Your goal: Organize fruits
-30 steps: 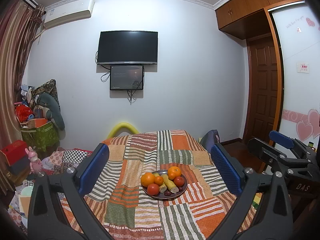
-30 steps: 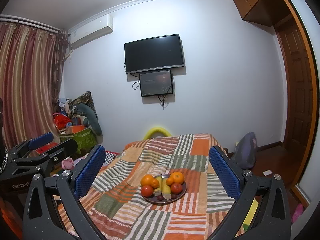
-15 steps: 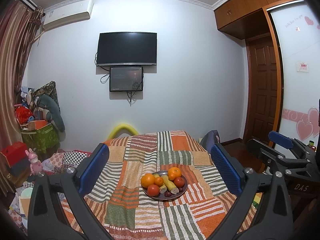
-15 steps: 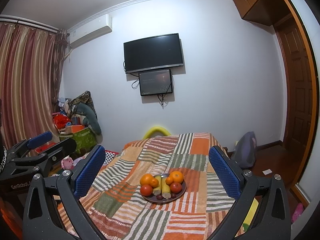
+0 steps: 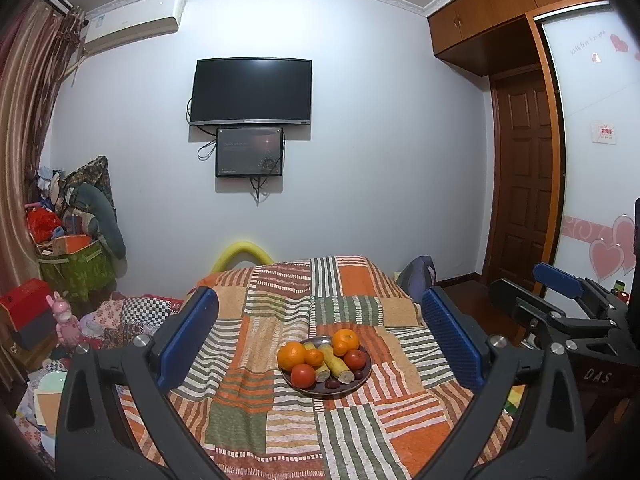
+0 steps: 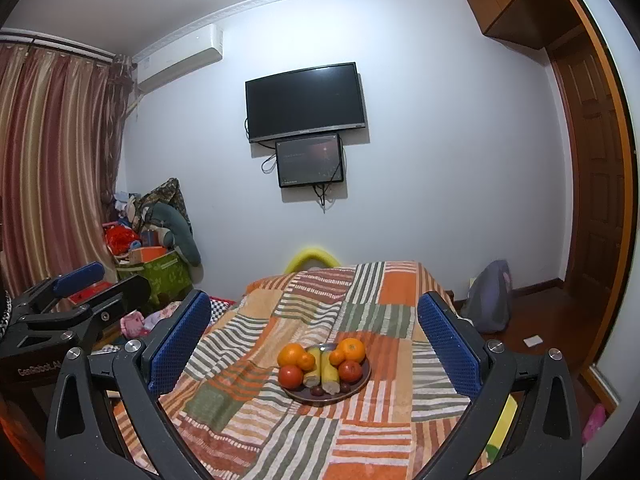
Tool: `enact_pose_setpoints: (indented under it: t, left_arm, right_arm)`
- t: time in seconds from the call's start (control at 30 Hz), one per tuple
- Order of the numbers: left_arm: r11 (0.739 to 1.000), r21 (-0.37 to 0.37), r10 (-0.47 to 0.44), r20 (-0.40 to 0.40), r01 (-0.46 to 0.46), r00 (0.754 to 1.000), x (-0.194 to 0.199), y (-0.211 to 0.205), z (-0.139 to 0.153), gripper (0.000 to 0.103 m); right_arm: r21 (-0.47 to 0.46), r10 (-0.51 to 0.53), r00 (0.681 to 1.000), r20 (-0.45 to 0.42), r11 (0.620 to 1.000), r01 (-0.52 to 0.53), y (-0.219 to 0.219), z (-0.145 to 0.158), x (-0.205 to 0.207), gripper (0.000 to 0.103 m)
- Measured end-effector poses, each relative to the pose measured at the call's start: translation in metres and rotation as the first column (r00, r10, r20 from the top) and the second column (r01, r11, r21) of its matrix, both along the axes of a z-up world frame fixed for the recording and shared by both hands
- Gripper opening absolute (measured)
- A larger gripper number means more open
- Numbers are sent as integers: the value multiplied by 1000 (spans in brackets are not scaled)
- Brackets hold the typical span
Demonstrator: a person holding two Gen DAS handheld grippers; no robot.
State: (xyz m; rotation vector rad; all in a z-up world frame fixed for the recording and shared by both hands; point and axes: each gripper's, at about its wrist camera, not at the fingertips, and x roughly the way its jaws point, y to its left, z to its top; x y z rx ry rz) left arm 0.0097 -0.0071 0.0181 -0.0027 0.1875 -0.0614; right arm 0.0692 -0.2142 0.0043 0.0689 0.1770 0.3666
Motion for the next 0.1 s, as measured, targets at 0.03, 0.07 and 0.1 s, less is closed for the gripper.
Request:
enact_pose_setpoints:
  t: [0.03,0.07,0.1]
  left_arm:
    - [1000,1,-3,-2,3,1000,0,0,0,103]
    - [1000,1,-4,-4,4,1000,1,-1,-1,103]
    - [1000,0,-4,-7,4,1000,1,0,-1,103]
  right_arm:
    - [0,-1,1000,-1,1000,1,0,0,0,103]
    - [0,-2,1000,-2,1000,2,0,-1,0,103]
    - [0,-2,1000,-2,1000,2,0,-1,0,103]
